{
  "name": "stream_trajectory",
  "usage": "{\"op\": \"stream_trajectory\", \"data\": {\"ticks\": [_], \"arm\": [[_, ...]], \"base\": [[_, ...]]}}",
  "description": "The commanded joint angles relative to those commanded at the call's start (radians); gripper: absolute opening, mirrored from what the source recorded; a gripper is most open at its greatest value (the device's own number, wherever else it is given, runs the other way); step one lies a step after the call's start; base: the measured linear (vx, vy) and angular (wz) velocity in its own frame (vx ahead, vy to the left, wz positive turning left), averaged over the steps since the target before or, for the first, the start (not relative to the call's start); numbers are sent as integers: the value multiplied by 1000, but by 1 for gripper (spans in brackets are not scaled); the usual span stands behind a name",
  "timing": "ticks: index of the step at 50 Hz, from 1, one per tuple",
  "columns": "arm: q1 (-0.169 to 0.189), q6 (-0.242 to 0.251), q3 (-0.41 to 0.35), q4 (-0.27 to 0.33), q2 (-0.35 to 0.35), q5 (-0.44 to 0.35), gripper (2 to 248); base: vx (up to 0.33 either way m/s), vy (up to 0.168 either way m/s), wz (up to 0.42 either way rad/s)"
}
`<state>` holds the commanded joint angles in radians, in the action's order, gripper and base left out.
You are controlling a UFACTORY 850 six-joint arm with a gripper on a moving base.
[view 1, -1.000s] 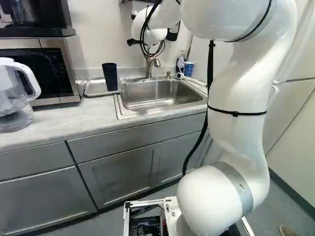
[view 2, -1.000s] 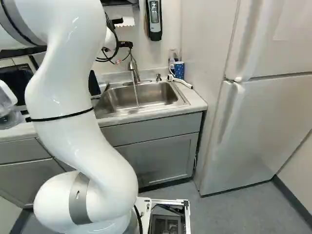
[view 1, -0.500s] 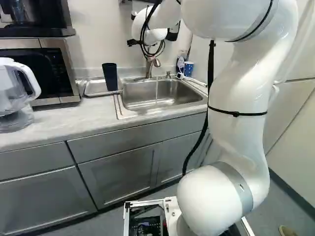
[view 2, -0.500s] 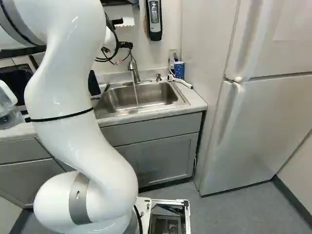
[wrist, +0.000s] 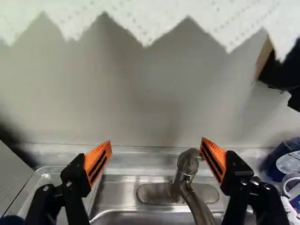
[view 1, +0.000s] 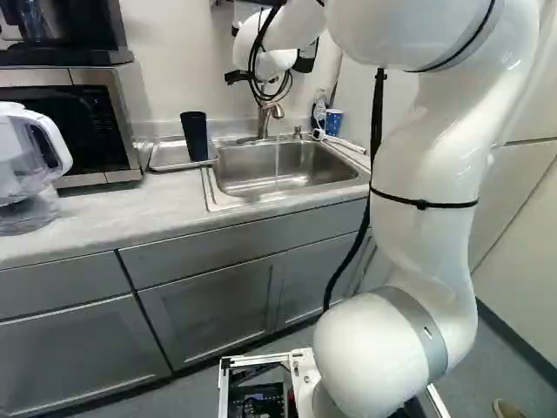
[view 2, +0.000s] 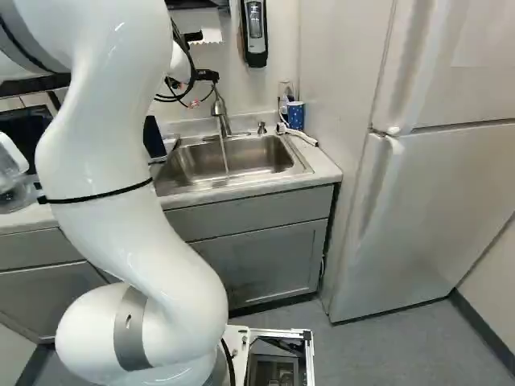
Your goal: Rinse the cup and place it in the tray
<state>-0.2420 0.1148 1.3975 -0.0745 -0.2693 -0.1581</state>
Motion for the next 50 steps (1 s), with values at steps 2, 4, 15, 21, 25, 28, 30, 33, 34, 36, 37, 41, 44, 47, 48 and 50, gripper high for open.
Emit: {"op": "stream_trajectory", "data": {"ticks": [2, 4, 15, 21, 25, 28, 30, 33, 34, 36, 37, 41, 44, 47, 48, 50], "arm": [[-1, 0, -6, 0, 6, 3, 247], [-1, 0, -13, 0, 12, 6, 247], [-5, 0, -48, 0, 43, 24, 247], [-6, 0, -60, 0, 53, 34, 247], [-6, 0, -60, 0, 53, 39, 247], [-6, 0, -60, 0, 53, 39, 247], [-6, 0, -60, 0, 53, 39, 247], [-6, 0, -60, 0, 53, 39, 247], [-6, 0, -60, 0, 53, 39, 247], [-6, 0, -60, 0, 53, 39, 247], [-6, 0, -60, 0, 53, 39, 247], [-6, 0, -60, 0, 53, 39, 247], [-6, 0, -60, 0, 53, 39, 247], [-6, 0, -60, 0, 53, 39, 247], [-6, 0, -60, 0, 53, 39, 247], [-6, 0, -60, 0, 53, 39, 247]], "base": [[0, 0, 0], [0, 0, 0], [0, 0, 0], [0, 0, 0], [0, 0, 0], [0, 0, 0], [0, 0, 0], [0, 0, 0], [0, 0, 0], [0, 0, 0], [0, 0, 0], [0, 0, 0], [0, 0, 0], [0, 0, 0], [0, 0, 0], [0, 0, 0]]}}
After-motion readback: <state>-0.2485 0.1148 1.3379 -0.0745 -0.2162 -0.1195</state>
